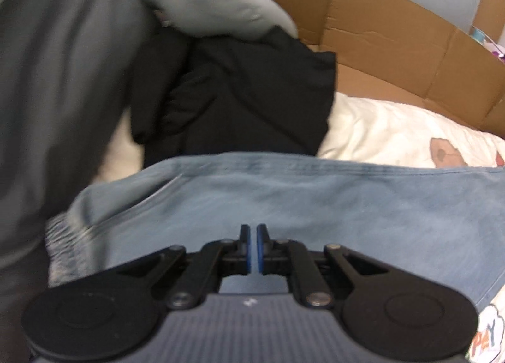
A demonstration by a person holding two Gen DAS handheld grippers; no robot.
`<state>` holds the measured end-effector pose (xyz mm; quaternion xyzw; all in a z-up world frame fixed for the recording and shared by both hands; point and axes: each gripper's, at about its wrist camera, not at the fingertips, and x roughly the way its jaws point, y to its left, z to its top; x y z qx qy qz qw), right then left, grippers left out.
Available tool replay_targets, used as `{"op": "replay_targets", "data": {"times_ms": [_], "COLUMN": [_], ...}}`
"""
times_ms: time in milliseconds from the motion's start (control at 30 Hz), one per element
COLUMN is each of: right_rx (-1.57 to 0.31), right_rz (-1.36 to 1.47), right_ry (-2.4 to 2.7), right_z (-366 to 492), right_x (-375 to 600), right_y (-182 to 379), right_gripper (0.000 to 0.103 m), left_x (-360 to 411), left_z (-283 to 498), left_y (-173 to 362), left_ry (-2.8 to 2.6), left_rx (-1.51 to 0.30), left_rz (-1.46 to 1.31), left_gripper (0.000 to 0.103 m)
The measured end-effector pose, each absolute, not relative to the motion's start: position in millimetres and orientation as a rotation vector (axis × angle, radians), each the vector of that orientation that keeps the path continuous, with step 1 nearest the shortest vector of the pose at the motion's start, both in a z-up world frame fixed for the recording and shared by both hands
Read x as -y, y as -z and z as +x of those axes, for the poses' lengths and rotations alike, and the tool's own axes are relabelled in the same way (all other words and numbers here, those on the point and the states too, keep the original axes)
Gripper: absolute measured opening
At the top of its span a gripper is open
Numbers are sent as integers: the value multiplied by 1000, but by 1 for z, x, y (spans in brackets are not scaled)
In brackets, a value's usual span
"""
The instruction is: Fold clothes
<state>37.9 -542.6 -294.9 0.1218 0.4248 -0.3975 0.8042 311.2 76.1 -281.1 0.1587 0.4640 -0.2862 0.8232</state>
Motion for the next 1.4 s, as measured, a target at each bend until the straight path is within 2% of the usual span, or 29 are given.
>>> {"op": "replay_targets", "data": {"times_ms": [300,467,633,967,1400], "right_rx": [-905,-978,-1078,-1188,-1094], "right_rz": [328,367,342,339,339], "right_ry": [596,546,545,605,561], "right_z": [19,-3,-17,-6,-15], "right_x": [468,437,415,412,380], "right_y": [278,299,322,327,270], "right_gripper": [28,21,20,19,19], "left_x": [-132,-144,-146,-150,-203], "left_z": [291,282,288,296,274], "left_y": [315,347,358,343,288], "left_ry": [494,419,371,279,229], "left_rx": [-1093,-1139,-1139,-1179,-1147], "left_rz": [277,302,289,231,260], "left_gripper": [6,6,5,4,7]}}
